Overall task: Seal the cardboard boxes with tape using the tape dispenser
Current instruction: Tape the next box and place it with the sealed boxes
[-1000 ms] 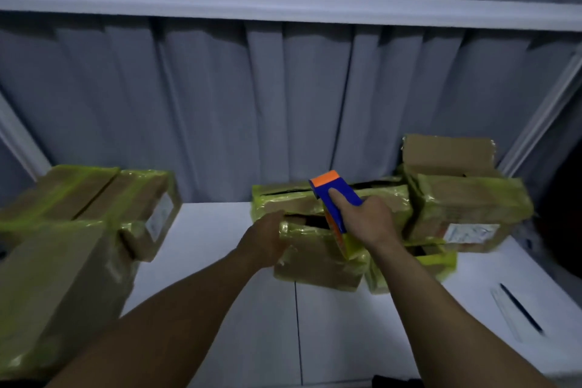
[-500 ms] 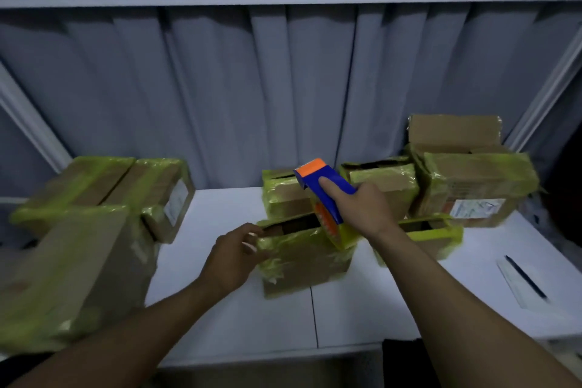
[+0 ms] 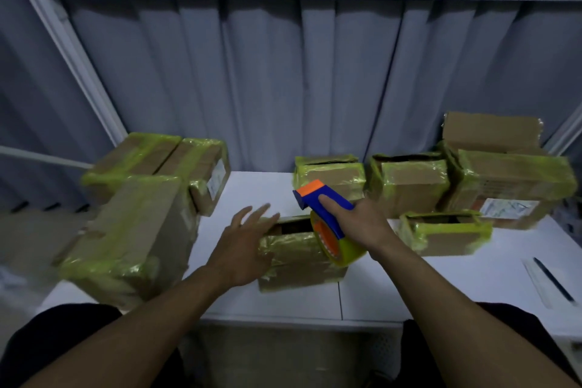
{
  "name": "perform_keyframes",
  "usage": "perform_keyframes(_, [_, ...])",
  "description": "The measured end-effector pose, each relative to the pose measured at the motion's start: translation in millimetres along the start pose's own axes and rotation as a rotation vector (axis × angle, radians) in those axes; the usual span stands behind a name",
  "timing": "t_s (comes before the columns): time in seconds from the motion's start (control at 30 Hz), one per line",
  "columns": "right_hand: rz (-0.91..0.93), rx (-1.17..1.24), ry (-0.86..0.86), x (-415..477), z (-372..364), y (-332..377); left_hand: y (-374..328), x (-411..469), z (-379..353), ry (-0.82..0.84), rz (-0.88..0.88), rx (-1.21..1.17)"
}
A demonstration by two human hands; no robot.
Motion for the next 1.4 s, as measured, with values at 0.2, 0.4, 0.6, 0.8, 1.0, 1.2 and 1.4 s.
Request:
perform_keyframes(0.2, [-0.026, -0.063, 0.014, 8, -1, -8, -2, 8, -23, 0.130, -0.068, 0.067])
perform_keyframes(0.4, [-0.028, 0.068, 0.001, 8, 6, 2, 4, 7, -49, 0.200, -0.092, 0.169])
perform_keyframes(0.6, [-0.022, 0.104, 0.036, 9, -2, 2, 1, 1, -39, 0.242, -0.181, 0.169])
perform_keyframes(0.8, [-0.012, 0.001, 0.148, 3, -12, -4, -10, -25, -42, 0.198, -0.205, 0.087])
perform_keyframes(1.0, [0.020, -0.222, 0.183, 5, -16, -1, -7, -41, -31, -0.013, -0.042, -0.004])
perform_keyframes(1.2, [0.072, -0.307, 0.119, 6, -21, 7, -13, -40, -18, 0.103, 0.042, 0.028])
perform_keyframes(1.4, [0.093, -0.312, 0.102, 8, -25, 6, -5, -42, -26, 0.061, 0.084, -0.320])
Point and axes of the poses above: each hand's wrist, its own x-axis towards the middle knuckle, its own z-axis out of the back of the hand, y = z × x, the point moved 2 cm from there along x, towards the middle knuckle, and after that the axes turned 10 degrees about -z, right-handed, at the moved point
